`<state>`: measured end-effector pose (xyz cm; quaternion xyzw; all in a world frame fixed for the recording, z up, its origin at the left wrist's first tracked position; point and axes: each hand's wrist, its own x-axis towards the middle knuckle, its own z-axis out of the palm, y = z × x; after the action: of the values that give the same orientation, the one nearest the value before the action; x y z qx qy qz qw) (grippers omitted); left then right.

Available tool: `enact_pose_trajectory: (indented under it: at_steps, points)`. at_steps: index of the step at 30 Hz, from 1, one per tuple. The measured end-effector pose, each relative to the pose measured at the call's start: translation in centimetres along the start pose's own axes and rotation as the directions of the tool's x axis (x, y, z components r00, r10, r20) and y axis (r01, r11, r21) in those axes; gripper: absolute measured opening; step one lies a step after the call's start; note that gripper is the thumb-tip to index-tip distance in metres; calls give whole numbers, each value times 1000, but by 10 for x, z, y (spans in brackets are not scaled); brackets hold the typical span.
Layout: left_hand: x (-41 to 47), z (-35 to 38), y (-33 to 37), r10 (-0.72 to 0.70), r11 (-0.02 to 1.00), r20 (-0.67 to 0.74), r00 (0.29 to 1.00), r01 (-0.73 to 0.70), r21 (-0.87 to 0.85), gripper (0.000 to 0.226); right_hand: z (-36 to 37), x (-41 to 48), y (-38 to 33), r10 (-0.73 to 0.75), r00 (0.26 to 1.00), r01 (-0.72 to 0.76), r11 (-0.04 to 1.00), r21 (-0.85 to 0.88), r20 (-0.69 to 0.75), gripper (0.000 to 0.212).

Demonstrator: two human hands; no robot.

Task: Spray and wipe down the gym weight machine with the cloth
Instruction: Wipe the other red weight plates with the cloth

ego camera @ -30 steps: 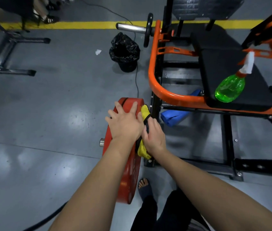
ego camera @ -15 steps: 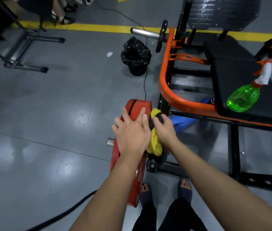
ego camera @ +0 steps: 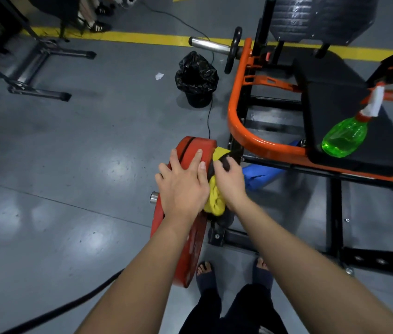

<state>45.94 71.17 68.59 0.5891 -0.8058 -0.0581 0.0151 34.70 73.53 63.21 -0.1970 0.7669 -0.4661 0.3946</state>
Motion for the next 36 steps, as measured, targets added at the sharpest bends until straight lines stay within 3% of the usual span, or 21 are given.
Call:
enact_pose_trajectory:
  at_steps: [4, 7, 11, 14, 19, 24, 27, 31, 36]
  points:
    - [2, 0, 0, 6, 1000, 13, 1000, -6, 16, 53, -4, -63, 26, -164, 983, 174, 977, -124, 82, 21]
    - [2, 1, 0, 11, 999, 23, 1000, -12, 44, 56, -4, -51, 27, -241, 962, 267, 924, -275, 126, 18]
    - [2, 2, 2, 7, 997, 55, 998, -11, 76, 56, 2, -40, 26, -242, 969, 244, 874, -421, 60, 16]
    - [-1, 2, 0, 17, 996, 46, 999, -21, 86, 54, 6, -48, 32, -273, 962, 254, 883, -394, 10, 16]
    - [-23, 8, -10, 38, 997, -27, 999, -36, 69, 53, -3, -50, 32, -312, 945, 325, 866, -379, 98, 14]
    - [-51, 14, -22, 51, 999, -103, 993, -48, 24, 54, -7, -47, 21, -198, 969, 239, 900, -365, 147, 12]
    - [-57, 8, -21, -36, 997, -60, 998, 39, 60, 60, -9, -42, 14, -138, 973, 200, 905, -374, 185, 14]
    - [-5, -11, -2, -204, 979, -196, 959, 195, -66, 61, -9, -40, 12, -131, 960, 219, 902, -372, 247, 15]
    - [82, -18, 34, -412, 881, 21, 911, 404, -245, 64, -11, -40, 16, -184, 942, 275, 902, -333, 280, 16]
